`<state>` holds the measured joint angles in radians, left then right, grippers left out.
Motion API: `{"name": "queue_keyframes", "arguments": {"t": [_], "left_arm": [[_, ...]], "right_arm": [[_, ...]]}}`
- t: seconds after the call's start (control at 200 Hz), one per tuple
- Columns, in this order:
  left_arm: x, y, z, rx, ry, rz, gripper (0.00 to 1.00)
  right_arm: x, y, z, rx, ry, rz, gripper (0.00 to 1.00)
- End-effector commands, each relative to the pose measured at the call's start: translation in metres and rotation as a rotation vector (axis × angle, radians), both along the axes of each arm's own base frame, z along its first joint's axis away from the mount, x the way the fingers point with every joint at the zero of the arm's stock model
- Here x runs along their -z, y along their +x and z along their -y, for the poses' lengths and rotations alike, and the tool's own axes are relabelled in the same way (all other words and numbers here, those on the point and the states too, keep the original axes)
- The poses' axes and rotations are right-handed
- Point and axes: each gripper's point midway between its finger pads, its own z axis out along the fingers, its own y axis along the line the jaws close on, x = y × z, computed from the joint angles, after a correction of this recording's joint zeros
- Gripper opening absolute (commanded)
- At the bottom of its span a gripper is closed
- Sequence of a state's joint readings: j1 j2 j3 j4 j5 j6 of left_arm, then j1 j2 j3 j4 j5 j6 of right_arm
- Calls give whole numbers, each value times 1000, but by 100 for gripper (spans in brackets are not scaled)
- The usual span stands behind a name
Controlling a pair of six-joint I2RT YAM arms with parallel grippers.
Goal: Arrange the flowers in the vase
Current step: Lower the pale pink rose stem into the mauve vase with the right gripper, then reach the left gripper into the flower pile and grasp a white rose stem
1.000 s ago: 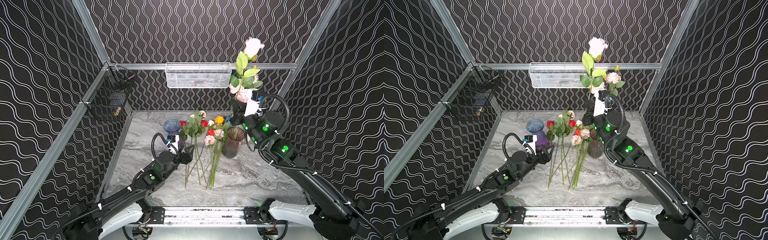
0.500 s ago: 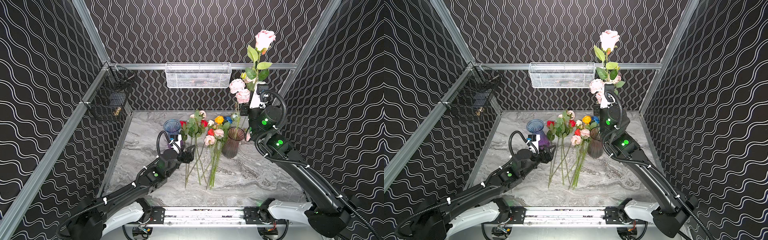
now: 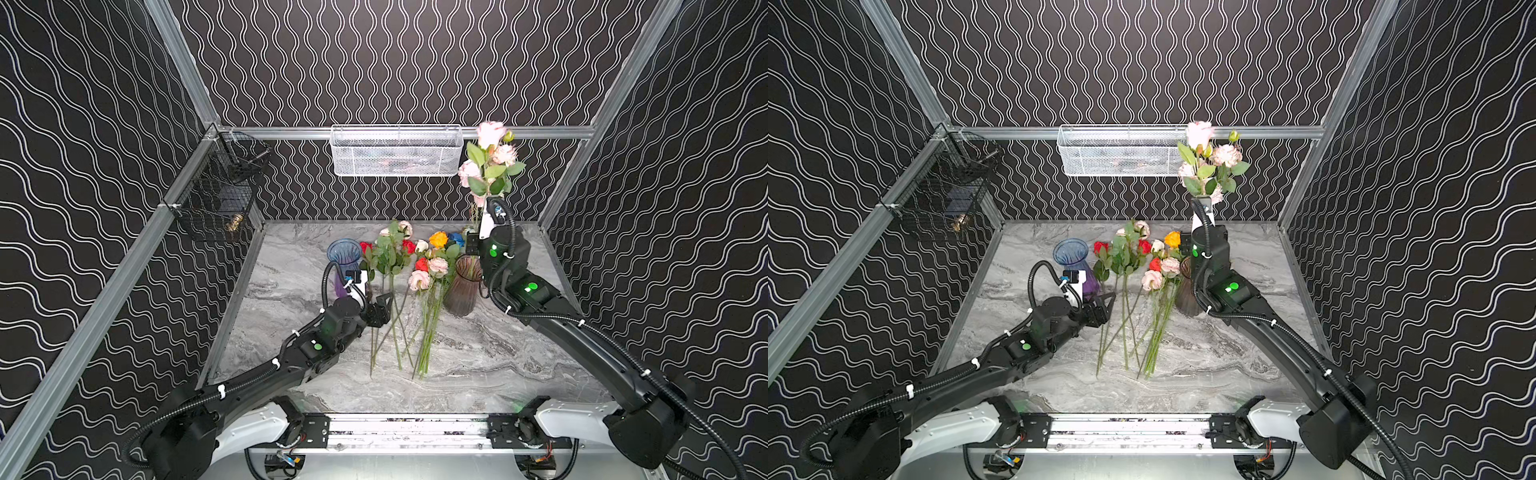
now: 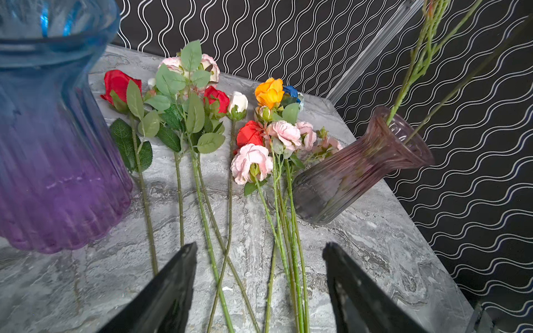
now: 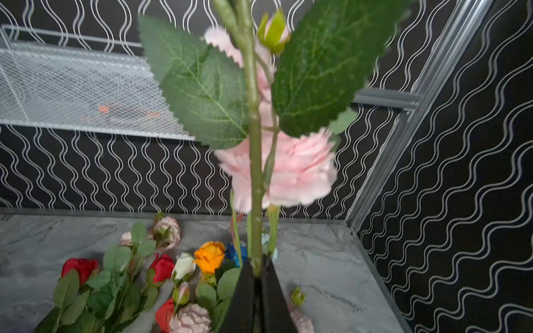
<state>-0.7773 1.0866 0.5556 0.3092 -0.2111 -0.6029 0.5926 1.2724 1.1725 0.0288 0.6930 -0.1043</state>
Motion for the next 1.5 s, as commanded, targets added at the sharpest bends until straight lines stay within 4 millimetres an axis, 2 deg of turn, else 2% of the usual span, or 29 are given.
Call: {"name": "queue_keyframes", "arguments": {"t": [0.0, 0.105, 0.215, 0.305, 0.596, 0.691, 0.836, 1.016, 1.161, 1.311, 1.371, 1.497], "left_arm": [[-5, 2, 4, 5, -37, 10, 72], [-2, 3, 5, 7, -34, 3, 72], [2, 3, 8, 15, -33, -6, 73], [4, 4, 10, 20, -30, -13, 73], [7, 5, 16, 39, -21, -31, 73], [9, 5, 16, 40, -9, -34, 73], [16, 10, 16, 28, 51, -65, 72], [45, 20, 20, 9, 200, -188, 67], [71, 29, 29, 20, 293, -292, 52], [92, 38, 32, 25, 369, -354, 41], [97, 44, 25, -3, 444, -371, 39], [119, 58, -2, -92, 605, -422, 36]], "right_arm": [[12, 0, 0, 7, 46, -27, 18], [15, -3, 2, 10, 55, -33, 30], [9, -9, 3, -5, 72, -25, 34], [5, -12, 2, -18, 78, -24, 44], [18, -12, 1, -17, 70, -76, 58], [14, -18, 1, -19, 85, -78, 58], [-8, -33, 3, -53, 142, -30, 58], [-24, -55, -4, -146, 225, 4, 56], [-20, -68, -14, -234, 307, -3, 49], [-5, -74, -26, -303, 362, -33, 39], [1, -74, -30, -319, 368, -50, 36], [9, -74, -36, -344, 379, -75, 33]]}}
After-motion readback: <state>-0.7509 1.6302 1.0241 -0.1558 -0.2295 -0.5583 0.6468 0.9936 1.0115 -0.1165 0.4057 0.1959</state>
